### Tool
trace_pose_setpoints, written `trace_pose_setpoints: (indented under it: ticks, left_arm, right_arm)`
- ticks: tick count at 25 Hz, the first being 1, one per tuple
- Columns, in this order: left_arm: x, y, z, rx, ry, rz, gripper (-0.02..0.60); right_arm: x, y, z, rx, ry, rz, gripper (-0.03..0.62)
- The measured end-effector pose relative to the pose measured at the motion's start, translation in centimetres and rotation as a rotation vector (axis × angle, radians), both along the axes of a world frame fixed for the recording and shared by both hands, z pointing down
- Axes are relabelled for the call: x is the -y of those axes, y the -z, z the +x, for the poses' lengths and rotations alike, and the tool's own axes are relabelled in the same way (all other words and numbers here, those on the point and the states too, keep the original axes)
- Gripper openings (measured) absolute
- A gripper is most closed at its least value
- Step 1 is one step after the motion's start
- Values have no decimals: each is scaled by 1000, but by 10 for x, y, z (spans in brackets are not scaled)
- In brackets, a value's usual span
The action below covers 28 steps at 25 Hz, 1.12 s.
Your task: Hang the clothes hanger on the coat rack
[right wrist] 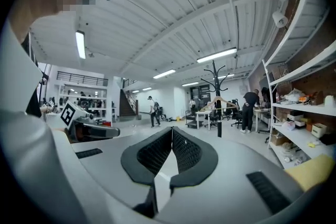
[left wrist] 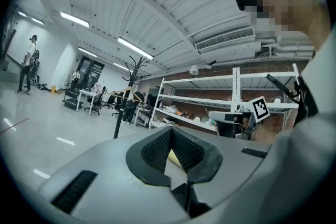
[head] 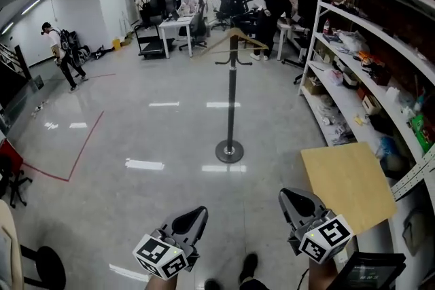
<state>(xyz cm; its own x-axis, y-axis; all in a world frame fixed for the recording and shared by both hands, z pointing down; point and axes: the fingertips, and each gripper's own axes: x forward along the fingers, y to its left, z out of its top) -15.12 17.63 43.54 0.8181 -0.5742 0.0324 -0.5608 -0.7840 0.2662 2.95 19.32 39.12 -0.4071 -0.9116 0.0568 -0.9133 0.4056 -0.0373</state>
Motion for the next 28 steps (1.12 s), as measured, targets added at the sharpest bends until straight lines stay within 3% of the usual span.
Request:
trace_pose_setpoints:
  ticks: [5,9,20,28]
  left_arm:
    - [-33,-5,-18,-24,-36,-23,-2]
    - [-50,11,-21,-43,-48,12,-2]
    - [-107,42,28,-9,-59,69,-2]
    - [-130,43,48,32,0,60,-2]
  right_arm:
    - [-41,3,-15,-10,-56,-33,8]
    - [-61,12,-21,-24,-57,-13,8]
    - [-110,31,12,-9,1,39,8]
    - [-134,26,44,-6,14,29,6]
